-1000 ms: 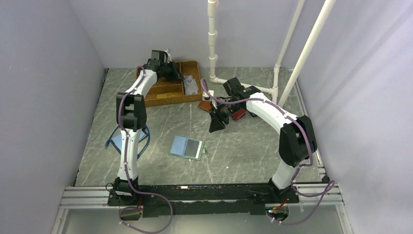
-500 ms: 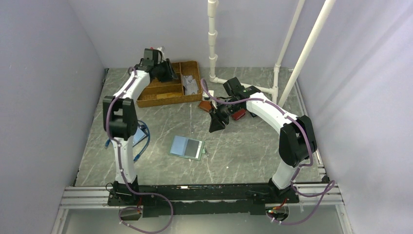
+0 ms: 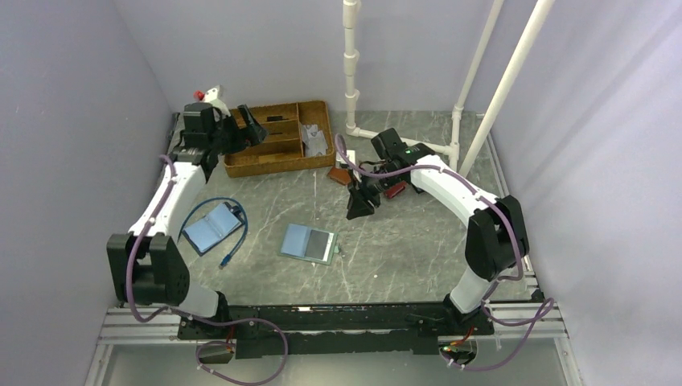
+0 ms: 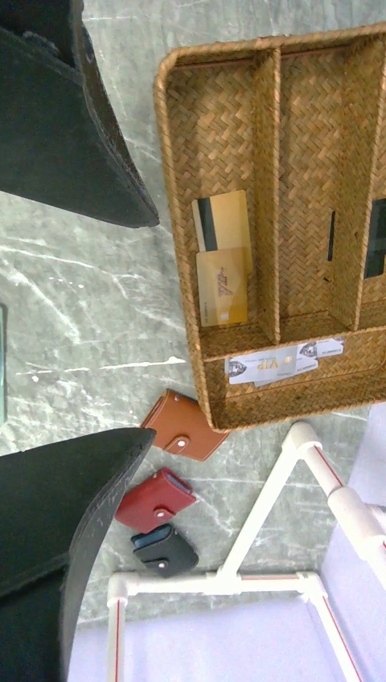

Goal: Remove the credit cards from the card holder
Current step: Remove the credit card from the card holder.

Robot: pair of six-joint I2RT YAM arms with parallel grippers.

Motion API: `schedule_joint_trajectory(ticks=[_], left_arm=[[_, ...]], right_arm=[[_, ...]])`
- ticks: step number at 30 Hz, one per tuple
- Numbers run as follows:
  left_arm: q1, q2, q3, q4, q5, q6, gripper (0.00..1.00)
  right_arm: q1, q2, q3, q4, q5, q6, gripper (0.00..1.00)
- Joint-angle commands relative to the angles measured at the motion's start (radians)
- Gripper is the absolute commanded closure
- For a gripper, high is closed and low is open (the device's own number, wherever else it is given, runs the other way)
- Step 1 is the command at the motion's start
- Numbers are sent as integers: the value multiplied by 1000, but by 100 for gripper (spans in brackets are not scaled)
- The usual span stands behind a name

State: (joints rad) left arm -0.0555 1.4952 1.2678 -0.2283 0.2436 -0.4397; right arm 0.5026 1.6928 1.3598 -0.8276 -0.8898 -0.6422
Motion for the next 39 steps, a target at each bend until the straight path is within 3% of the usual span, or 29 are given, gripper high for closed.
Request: schedule_joint_trajectory(ticks=[1,8,18,27,33,39], left_arm=[[33,-108,-64,29,114,3,0],[46,-215,-161,-49,332,-21,1],[40,-390,-494,87,543,-177,2],[-201,-471,-550,-102,254,-85,4],[-286,-487,-641,6,219,-135,7],[-430,-407,-652,55,123,-147,11]], right_arm=[[-4,-66,-12,1,-51,-70,57],[-4,-106,-39,3,-97,-122,55],[-4,-153,-110,17,-159,-240,54],[-3,-151,-182,35,-190,-376,55],[-3,-137,-200,70,-160,-364,55],[-3,-110,-190,74,-152,-347,55]])
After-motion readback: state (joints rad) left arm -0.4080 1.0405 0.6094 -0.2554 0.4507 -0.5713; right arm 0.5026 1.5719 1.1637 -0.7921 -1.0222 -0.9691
